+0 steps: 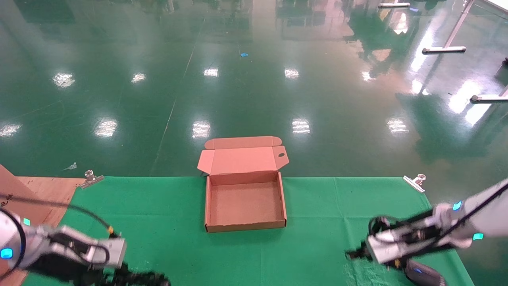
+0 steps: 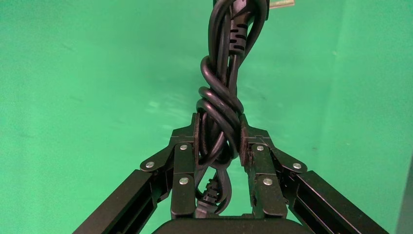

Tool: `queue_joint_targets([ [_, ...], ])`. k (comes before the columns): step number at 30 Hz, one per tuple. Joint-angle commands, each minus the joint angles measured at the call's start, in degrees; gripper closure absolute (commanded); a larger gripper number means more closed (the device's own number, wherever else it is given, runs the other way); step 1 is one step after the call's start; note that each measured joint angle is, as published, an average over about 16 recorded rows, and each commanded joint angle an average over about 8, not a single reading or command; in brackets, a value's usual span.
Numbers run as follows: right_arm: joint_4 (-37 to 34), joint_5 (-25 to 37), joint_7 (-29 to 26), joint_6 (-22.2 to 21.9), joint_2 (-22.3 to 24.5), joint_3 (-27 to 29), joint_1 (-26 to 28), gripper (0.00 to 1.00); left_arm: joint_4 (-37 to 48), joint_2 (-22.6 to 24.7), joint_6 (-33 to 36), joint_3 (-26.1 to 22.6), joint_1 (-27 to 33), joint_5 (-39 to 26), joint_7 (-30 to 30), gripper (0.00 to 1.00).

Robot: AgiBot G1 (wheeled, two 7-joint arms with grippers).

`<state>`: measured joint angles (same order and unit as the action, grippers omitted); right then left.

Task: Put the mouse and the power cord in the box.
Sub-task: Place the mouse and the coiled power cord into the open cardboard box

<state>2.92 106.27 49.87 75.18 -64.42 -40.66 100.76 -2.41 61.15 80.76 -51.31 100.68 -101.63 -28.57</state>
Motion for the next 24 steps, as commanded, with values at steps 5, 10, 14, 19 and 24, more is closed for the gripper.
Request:
queue_joint_targets([
  [5,1.35,-2.15,-0.68,5.15,0.9,1.48,6.51,1.0,-2.36,1.58,4.09,-0.11,7.16,-0.2,0.94,1.0],
  [10,2.5,-3.89,-2.72,9.01,0.66,2.69,12.25,1.0,-4.62,4.04,7.12,0.19,13.68,0.19,2.95,1.0],
  [14,3.94,-4.35,-4.68,10.07,-0.88,3.04,16.43,1.0,-6.1,6.48,8.57,0.6,18.15,0.85,5.15,1.0],
  [19,5.21,-4.55,-7.36,9.98,-3.86,3.21,20.02,1.0,-7.66,9.93,8.45,0.85,22.61,1.34,7.74,1.0],
  [24,5.08,-4.74,-9.49,9.9,-5.89,3.34,21.82,1.0,-8.19,12.81,7.67,0.75,24.88,1.34,9.5,1.0],
])
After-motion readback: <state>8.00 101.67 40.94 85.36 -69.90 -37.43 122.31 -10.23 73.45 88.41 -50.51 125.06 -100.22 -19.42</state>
